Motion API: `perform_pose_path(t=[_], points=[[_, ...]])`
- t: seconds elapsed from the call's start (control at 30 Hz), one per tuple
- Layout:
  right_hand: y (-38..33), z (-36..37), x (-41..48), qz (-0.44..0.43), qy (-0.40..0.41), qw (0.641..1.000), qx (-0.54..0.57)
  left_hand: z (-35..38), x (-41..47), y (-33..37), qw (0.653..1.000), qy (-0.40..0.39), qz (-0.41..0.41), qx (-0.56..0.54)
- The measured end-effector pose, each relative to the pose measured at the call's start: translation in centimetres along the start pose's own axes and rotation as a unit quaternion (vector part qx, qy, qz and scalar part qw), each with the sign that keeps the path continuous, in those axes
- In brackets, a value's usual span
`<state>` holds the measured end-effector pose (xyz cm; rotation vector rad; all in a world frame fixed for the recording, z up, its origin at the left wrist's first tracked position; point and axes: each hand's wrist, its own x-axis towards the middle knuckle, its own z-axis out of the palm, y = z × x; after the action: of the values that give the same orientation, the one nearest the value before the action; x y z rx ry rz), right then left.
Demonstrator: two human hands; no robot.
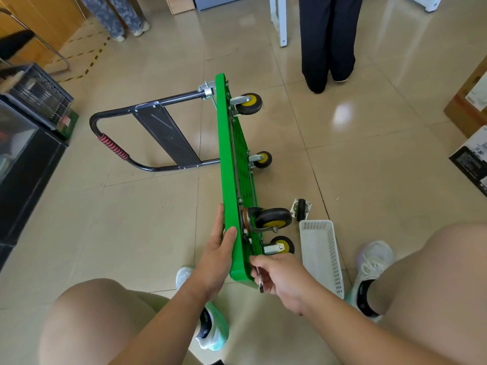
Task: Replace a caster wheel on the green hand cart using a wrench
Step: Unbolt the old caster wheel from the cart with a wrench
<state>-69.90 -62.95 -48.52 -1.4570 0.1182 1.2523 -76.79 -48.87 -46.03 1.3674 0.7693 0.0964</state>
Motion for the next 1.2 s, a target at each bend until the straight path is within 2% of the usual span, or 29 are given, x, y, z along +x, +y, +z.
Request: perform_pose_path(t=[0.87,0.97,1.2], points=[[-0.1,-0.7,1.4,0.029,-0.012,0.995,-0.091,-0.1,0.1,-0.1,1.0,-0.006,0.01,0.006],[0.5,-1.2,1.6,0.02,-0.02,0.99,-0.139,-0.1,0.1,-0.1,1.0,-0.009,0.007,0.007],[2.4,-1.7,3.4,-0.025,0.026,0.96,-0.277,-0.2,0.0,-0.2,1.0,-0.004,0.007,0.006]])
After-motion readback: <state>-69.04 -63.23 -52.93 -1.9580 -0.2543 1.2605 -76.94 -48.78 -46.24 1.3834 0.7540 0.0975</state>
